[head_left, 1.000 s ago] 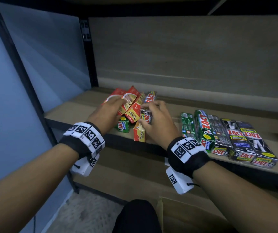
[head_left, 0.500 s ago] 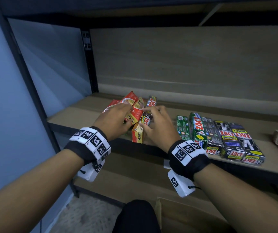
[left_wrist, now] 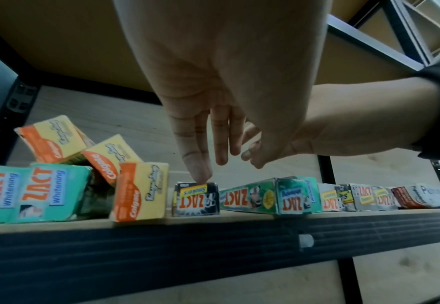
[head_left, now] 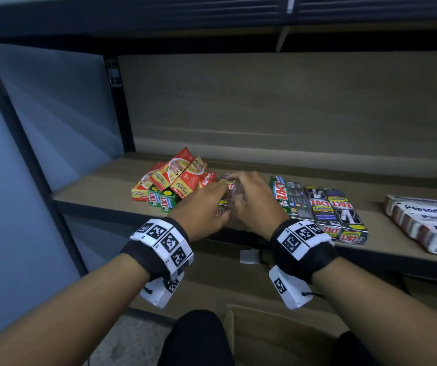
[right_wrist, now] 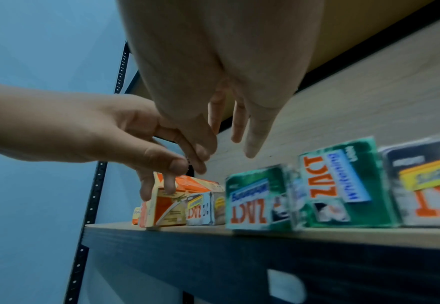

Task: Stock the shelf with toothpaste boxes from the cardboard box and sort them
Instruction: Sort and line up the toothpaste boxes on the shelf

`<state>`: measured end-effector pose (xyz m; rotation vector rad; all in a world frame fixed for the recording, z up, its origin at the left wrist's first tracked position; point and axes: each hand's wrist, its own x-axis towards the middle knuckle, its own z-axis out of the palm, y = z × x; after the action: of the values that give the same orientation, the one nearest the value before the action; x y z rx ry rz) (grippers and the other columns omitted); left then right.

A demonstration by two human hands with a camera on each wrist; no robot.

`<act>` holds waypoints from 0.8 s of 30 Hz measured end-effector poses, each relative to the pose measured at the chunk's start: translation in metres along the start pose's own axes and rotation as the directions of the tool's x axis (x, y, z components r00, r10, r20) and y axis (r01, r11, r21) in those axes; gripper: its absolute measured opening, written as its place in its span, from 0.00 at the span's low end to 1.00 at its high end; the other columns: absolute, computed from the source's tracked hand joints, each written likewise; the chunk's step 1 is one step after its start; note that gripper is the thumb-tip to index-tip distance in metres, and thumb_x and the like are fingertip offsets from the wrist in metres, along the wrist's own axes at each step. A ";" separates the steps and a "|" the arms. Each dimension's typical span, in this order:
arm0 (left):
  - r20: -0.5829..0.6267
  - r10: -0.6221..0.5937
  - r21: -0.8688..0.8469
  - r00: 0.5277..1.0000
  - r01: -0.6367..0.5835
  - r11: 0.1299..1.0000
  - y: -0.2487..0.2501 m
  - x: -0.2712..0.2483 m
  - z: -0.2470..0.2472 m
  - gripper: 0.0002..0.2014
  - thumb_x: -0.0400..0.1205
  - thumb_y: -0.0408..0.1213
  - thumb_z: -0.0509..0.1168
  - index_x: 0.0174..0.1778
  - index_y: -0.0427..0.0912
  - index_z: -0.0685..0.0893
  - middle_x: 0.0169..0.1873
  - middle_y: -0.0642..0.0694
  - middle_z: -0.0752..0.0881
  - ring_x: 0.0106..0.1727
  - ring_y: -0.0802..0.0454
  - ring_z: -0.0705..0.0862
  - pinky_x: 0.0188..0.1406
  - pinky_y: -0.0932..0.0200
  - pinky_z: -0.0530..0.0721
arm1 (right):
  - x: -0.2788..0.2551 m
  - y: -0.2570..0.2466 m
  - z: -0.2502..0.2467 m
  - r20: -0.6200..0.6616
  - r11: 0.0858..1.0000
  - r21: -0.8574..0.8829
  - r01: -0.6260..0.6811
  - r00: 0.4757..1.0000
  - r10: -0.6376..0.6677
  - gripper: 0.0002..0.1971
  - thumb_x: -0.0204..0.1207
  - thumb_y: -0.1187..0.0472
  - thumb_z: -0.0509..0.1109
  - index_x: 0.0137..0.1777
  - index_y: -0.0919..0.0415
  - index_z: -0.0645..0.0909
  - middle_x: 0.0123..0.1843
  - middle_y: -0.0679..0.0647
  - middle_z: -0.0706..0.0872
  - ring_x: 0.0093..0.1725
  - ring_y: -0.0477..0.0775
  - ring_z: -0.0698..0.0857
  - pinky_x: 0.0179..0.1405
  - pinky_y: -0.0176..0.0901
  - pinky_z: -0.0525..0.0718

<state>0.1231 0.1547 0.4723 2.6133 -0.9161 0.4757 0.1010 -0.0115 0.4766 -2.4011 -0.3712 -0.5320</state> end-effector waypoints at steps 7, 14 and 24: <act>0.045 0.022 -0.053 0.999 -0.020 0.998 0.027 0.006 0.033 0.22 0.77 0.51 0.72 0.64 0.50 0.75 0.62 0.51 0.79 0.63 0.50 0.79 0.65 0.49 0.79 | -0.019 0.033 -0.033 -0.012 0.961 -0.252 -0.115 0.993 0.115 0.24 0.75 0.67 0.69 0.70 0.50 0.76 0.72 0.56 0.72 0.75 0.59 0.70 0.74 0.51 0.73; 0.046 0.086 -0.041 0.995 -0.084 0.996 0.045 0.018 0.058 0.33 0.71 0.58 0.76 0.67 0.46 0.76 0.65 0.49 0.76 0.67 0.49 0.75 0.65 0.49 0.79 | -0.035 0.061 -0.046 0.116 0.921 -0.335 -0.198 0.962 0.249 0.27 0.73 0.55 0.74 0.72 0.45 0.72 0.77 0.57 0.65 0.76 0.61 0.72 0.70 0.55 0.79; 0.019 0.075 0.032 0.997 -0.075 0.997 0.048 0.022 0.069 0.32 0.68 0.48 0.81 0.62 0.46 0.72 0.62 0.48 0.76 0.63 0.44 0.77 0.59 0.46 0.81 | -0.038 0.068 -0.040 0.104 0.917 -0.397 -0.049 0.990 0.098 0.25 0.72 0.57 0.79 0.67 0.47 0.76 0.71 0.53 0.79 0.65 0.58 0.82 0.59 0.49 0.85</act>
<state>0.1222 0.0796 0.4296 2.6239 -1.0238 0.4915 0.0829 -0.0933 0.4511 -2.8343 -0.2396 -0.4605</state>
